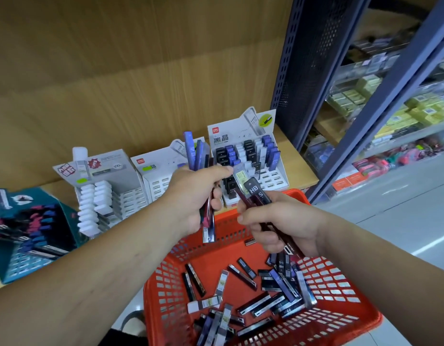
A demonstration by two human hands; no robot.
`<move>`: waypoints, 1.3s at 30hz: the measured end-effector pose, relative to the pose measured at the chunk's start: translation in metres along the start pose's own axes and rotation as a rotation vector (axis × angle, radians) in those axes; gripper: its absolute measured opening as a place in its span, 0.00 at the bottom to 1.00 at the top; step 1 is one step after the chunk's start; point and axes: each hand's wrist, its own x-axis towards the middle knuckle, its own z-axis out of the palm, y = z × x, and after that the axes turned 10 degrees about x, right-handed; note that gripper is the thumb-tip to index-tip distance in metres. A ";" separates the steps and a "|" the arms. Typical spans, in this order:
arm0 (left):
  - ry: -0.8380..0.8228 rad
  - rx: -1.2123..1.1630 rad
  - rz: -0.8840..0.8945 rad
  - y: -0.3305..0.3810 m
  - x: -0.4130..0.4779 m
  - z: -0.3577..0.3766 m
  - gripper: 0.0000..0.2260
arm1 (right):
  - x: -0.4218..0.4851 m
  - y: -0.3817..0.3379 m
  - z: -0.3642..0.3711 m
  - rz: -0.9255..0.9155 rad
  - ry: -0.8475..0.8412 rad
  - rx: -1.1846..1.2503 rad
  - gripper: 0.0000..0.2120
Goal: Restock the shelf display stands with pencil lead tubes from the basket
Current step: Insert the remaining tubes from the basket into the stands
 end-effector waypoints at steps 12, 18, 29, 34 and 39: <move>0.117 0.346 0.188 0.026 -0.029 -0.030 0.10 | -0.010 -0.009 0.003 -0.114 0.083 -0.008 0.11; 0.336 0.088 0.080 0.015 -0.043 -0.103 0.08 | 0.025 -0.017 0.057 -0.310 -0.007 -0.082 0.10; 0.128 0.112 -0.212 -0.003 -0.041 -0.191 0.08 | 0.088 -0.021 0.139 -0.537 0.048 -0.231 0.05; 0.124 -0.037 -0.259 -0.029 -0.033 -0.213 0.09 | 0.124 -0.013 0.163 -0.594 0.134 -0.409 0.04; 0.263 -0.051 -0.193 -0.062 -0.025 -0.245 0.11 | 0.157 0.000 0.183 -0.634 0.186 -0.556 0.10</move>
